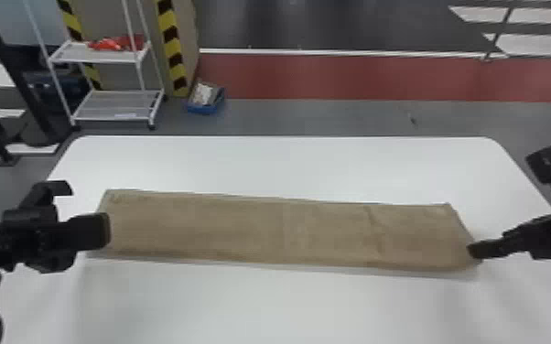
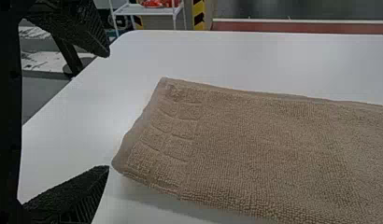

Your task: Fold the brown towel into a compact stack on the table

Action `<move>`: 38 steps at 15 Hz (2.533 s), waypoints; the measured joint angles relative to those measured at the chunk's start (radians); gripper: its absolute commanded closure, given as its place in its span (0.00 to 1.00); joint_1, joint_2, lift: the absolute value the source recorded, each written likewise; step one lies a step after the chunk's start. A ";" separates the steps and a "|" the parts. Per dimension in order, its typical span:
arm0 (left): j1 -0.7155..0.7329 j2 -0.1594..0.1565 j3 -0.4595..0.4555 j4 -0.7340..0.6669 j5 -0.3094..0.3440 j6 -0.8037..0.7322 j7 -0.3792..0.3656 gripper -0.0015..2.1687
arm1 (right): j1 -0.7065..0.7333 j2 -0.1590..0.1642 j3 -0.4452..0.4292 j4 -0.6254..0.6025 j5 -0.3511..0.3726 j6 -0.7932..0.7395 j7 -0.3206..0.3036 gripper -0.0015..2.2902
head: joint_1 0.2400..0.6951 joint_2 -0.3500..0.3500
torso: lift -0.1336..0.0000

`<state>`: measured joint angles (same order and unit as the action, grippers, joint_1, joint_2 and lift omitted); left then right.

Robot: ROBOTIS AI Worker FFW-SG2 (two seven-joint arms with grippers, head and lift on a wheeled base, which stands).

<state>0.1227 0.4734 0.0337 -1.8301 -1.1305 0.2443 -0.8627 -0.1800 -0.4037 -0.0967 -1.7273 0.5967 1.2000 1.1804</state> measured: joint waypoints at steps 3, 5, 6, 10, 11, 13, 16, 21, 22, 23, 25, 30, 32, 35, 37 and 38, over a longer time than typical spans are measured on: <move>0.006 0.004 0.001 0.000 0.000 0.000 0.003 0.01 | -0.008 0.011 0.021 0.000 0.012 0.003 -0.004 0.06 | 1.00 0.51 | 0.07; 0.009 0.012 0.004 0.001 0.005 0.000 0.006 0.01 | -0.018 0.005 0.033 0.005 0.029 0.009 -0.004 0.06 | 1.00 0.52 | 0.07; 0.010 0.015 0.005 0.003 0.006 0.000 0.007 0.01 | -0.022 0.000 0.035 0.009 0.035 0.014 -0.004 0.06 | 1.00 0.51 | 0.07; 0.011 0.019 0.006 0.006 0.009 -0.003 0.008 0.01 | -0.031 -0.007 0.044 0.034 0.056 0.019 -0.004 0.06 | 1.00 0.50 | 0.07; 0.011 0.019 0.006 0.006 0.009 -0.004 0.008 0.01 | -0.034 -0.008 0.051 0.042 0.068 0.019 -0.004 0.06 | 1.00 0.50 | 0.07; 0.012 0.021 0.006 0.007 0.011 -0.005 0.010 0.01 | -0.045 -0.012 0.057 0.061 0.088 0.020 -0.003 0.06 | 1.00 0.49 | 0.07; 0.011 0.024 0.008 0.011 0.012 -0.006 0.010 0.01 | -0.047 -0.025 0.058 0.085 0.100 0.017 -0.001 0.06 | 1.00 0.47 | 0.07; 0.008 0.025 0.008 0.012 0.012 -0.006 0.010 0.01 | -0.034 -0.029 0.058 0.090 0.110 0.017 0.004 0.06 | 1.00 0.46 | 0.07; 0.007 0.025 0.008 0.011 0.013 -0.006 0.010 0.01 | -0.032 -0.029 0.059 0.091 0.111 0.017 0.005 0.06 | 1.00 0.46 | 0.07; 0.006 0.024 0.009 0.010 0.014 -0.005 0.010 0.01 | -0.030 -0.029 0.060 0.091 0.112 0.017 0.006 0.06 | 1.00 0.46 | 0.07; 0.006 0.024 0.017 0.007 0.023 -0.003 0.006 0.01 | -0.027 -0.030 0.063 0.091 0.115 0.017 0.011 0.06 | 1.00 0.47 | 0.07; -0.006 0.021 0.061 -0.015 0.129 0.019 -0.008 0.01 | -0.017 -0.059 0.074 0.078 0.122 0.017 0.039 0.06 | 1.00 0.46 | 0.07; -0.020 0.015 0.071 -0.020 0.188 0.064 -0.009 0.01 | -0.007 -0.074 0.071 0.061 0.118 0.018 0.043 0.06 | 1.00 0.46 | 0.07; -0.047 -0.001 0.082 -0.021 0.292 0.159 0.007 0.01 | 0.007 -0.092 0.034 0.030 0.092 0.026 0.042 0.06 | 1.00 0.45 | 0.07; -0.079 -0.018 0.092 -0.020 0.392 0.260 0.048 0.02 | 0.020 -0.104 0.004 0.006 0.070 0.033 0.042 0.06 | 1.00 0.44 | 0.07; -0.103 -0.026 0.093 -0.018 0.449 0.342 0.055 0.02 | 0.029 -0.110 -0.009 -0.006 0.061 0.035 0.043 0.06 | 1.00 0.44 | 0.07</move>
<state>0.0196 0.4478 0.1264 -1.8481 -0.6820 0.5866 -0.8074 -0.1512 -0.5139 -0.1057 -1.7333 0.6579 1.2350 1.2230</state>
